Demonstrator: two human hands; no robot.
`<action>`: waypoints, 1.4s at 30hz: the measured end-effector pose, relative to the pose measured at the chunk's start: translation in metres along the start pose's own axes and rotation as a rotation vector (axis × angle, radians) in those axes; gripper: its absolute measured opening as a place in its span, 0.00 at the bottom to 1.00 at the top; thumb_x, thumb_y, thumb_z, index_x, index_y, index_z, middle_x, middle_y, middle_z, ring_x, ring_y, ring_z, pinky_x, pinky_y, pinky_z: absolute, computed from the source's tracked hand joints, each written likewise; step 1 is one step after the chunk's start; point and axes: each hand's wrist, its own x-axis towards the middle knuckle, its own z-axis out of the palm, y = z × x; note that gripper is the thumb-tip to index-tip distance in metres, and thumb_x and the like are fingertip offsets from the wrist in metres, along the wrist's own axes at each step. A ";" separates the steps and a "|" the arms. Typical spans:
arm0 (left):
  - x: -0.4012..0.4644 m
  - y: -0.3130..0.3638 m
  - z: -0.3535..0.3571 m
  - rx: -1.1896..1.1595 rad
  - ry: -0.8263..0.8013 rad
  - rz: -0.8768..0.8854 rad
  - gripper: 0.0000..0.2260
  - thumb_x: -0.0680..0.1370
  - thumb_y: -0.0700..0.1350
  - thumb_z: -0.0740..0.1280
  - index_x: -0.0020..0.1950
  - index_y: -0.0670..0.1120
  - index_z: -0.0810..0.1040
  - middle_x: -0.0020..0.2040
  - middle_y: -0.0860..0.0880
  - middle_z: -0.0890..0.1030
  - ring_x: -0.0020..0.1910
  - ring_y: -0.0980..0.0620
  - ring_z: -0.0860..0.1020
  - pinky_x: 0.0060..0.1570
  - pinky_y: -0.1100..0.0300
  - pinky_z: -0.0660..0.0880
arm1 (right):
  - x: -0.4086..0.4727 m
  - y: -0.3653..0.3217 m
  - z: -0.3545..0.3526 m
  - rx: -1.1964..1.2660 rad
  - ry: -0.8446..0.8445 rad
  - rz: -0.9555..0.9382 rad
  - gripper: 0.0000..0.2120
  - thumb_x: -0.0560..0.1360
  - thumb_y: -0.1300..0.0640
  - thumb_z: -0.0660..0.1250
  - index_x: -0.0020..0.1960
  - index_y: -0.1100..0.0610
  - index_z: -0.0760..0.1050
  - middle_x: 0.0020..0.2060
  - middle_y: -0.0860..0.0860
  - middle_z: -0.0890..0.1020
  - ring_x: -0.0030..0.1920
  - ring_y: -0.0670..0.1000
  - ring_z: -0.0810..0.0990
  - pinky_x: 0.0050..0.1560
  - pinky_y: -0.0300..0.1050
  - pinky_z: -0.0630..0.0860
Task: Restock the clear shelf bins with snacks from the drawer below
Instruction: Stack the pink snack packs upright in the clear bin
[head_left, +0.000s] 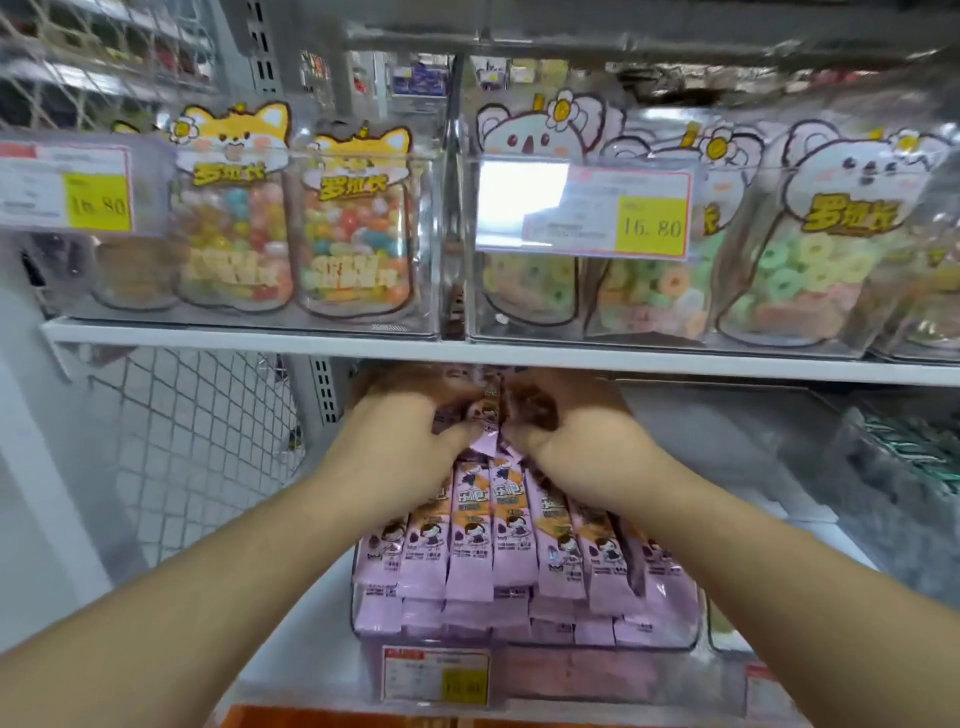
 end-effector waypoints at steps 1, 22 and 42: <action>0.001 -0.002 0.002 0.013 0.006 0.012 0.16 0.80 0.57 0.70 0.68 0.63 0.79 0.63 0.62 0.81 0.60 0.56 0.78 0.53 0.65 0.70 | 0.001 0.000 0.001 -0.044 0.010 -0.007 0.12 0.77 0.55 0.72 0.60 0.50 0.80 0.52 0.48 0.85 0.53 0.52 0.82 0.56 0.49 0.79; 0.010 -0.011 0.015 0.061 0.053 -0.008 0.12 0.81 0.51 0.69 0.64 0.54 0.79 0.60 0.52 0.79 0.53 0.53 0.79 0.50 0.61 0.74 | 0.003 0.014 0.011 -0.101 0.012 0.020 0.19 0.81 0.48 0.67 0.71 0.40 0.75 0.64 0.44 0.83 0.60 0.49 0.82 0.57 0.38 0.76; -0.031 0.008 -0.007 0.136 -0.031 -0.004 0.12 0.85 0.55 0.60 0.65 0.53 0.76 0.48 0.54 0.76 0.50 0.50 0.76 0.47 0.57 0.69 | -0.032 0.003 -0.013 -0.122 -0.081 0.028 0.22 0.84 0.47 0.64 0.77 0.39 0.69 0.60 0.47 0.83 0.46 0.45 0.83 0.51 0.41 0.79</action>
